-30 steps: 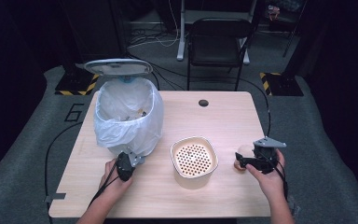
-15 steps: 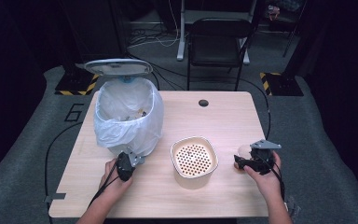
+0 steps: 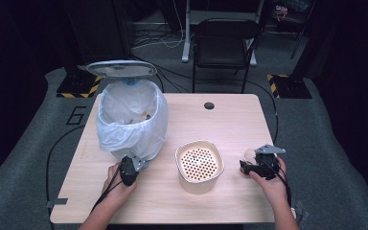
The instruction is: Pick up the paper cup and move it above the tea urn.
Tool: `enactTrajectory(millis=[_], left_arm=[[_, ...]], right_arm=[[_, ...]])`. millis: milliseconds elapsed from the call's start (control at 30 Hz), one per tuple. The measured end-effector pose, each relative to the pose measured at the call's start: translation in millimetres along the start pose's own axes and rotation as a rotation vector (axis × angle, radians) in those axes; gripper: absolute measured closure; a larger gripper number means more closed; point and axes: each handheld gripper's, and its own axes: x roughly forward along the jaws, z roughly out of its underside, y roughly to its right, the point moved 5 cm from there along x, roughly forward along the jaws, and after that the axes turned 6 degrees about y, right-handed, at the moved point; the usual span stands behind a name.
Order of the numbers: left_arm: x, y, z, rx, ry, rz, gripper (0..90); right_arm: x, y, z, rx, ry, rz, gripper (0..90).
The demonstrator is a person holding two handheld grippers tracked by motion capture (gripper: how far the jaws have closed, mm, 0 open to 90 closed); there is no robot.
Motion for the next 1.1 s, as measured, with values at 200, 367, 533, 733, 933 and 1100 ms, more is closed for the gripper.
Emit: enactTrajectory(millis=[200, 367, 533, 733, 933, 1100], left_arm=[[0.1, -0.1, -0.1, 0.002, 0.001, 0.000, 90.0], [0.1, -0.2, -0.1, 0.003, 0.001, 0.000, 90.0], [0.5, 0.0, -0.2, 0.003, 0.007, -0.003, 90.0], [0.7, 0.1, -0.2, 0.004, 0.008, -0.005, 90.0], [0.9, 0.3, -0.1, 0.002, 0.013, -0.004, 90.0], [0.9, 0.3, -0.1, 0.002, 0.012, -0.004, 90.0]], right_arm=[[-1.4, -0.3, -0.9, 0.007, 0.006, -0.001, 26.6], [-3.6, 0.0, -3.0, 0.005, 0.023, -0.005, 28.2], [-5.6, -0.4, -4.8, 0.013, 0.024, -0.005, 29.5], [-9.3, -0.7, -12.1, -0.004, 0.035, -0.015, 30.3], [-13.2, 0.2, -27.1, 0.004, 0.072, -0.049, 30.9], [-12.1, -3.1, -42.1, -0.023, 0.070, -0.090, 31.4]])
